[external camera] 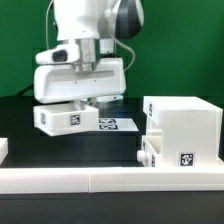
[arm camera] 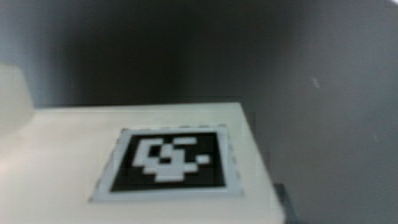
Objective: Assemble drawer
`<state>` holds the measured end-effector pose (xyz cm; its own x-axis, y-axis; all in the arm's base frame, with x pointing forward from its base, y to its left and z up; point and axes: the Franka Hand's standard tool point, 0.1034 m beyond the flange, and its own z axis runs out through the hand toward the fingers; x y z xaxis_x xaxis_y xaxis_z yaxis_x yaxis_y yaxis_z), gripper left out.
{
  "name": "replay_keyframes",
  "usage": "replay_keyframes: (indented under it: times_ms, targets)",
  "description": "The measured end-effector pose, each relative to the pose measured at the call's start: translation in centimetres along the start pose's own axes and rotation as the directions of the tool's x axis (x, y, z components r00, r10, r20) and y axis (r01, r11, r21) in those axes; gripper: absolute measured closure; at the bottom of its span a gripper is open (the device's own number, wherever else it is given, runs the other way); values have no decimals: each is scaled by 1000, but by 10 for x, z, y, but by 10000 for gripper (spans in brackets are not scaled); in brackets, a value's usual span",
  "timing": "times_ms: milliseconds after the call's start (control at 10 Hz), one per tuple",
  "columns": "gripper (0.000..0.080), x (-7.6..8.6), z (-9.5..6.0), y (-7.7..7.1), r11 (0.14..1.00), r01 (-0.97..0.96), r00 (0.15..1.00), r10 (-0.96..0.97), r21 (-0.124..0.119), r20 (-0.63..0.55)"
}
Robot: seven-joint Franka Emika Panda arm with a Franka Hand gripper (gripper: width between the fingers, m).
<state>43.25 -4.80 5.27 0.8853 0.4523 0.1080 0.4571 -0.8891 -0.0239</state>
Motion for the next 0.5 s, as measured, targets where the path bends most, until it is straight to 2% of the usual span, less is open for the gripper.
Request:
replay_keyframes:
  times_ms: [100,200,300,500]
  targets:
    - [758,13,-6,-2,999,23,1000,-23,25,20]
    - [758,34,-16,1,996,71,997,-72,47,27]
    - [758,44,-18,6,994,96,995,-97,53,26]
    - [758,40,-15,4,994,94,995,-95,55,29]
